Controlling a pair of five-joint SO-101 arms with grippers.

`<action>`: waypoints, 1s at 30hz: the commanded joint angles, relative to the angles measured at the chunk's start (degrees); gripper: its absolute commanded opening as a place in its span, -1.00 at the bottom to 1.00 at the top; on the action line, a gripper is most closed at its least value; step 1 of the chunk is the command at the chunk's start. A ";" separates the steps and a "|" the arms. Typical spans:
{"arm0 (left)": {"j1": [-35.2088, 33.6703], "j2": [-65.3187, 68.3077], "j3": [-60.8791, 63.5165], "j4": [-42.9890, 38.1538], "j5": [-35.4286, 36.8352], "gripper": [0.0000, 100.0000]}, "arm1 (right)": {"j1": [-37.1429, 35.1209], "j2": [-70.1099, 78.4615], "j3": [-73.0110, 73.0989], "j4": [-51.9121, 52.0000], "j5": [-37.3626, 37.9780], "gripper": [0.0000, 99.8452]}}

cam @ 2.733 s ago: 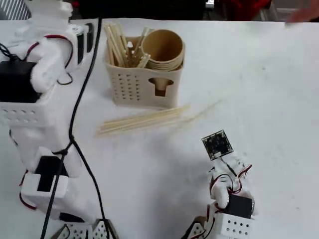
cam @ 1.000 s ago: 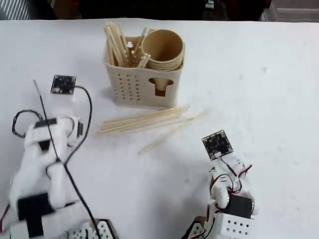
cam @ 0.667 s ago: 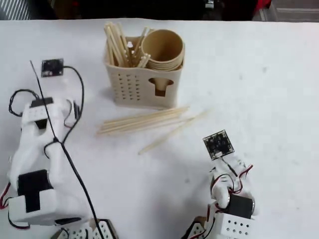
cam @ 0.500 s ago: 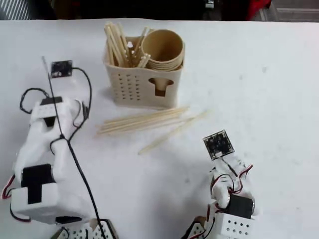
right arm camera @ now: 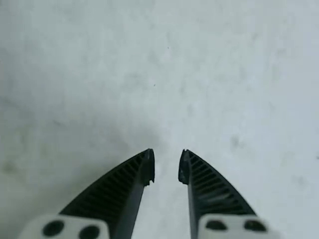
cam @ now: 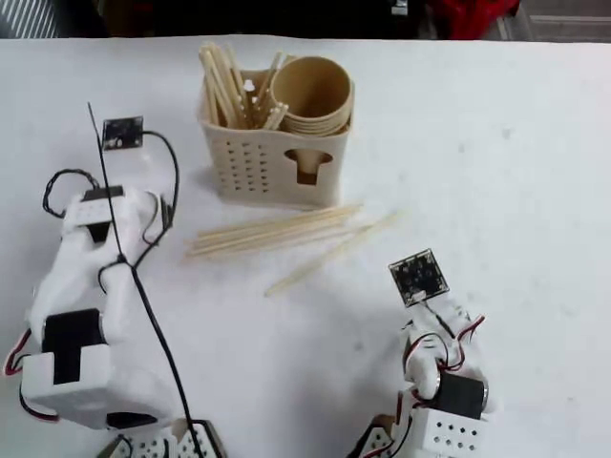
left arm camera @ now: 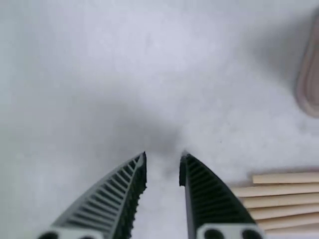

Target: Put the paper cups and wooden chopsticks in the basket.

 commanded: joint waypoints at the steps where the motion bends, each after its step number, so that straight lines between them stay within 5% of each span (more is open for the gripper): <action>1: 0.66 -0.13 -0.62 1.05 -0.18 -0.75 | 0.40 -0.31 0.44 -0.40 0.53 -0.80; 30: 3.38 -0.04 -0.53 3.52 -0.09 -0.75 | 0.40 -0.31 0.44 -0.40 0.53 -0.80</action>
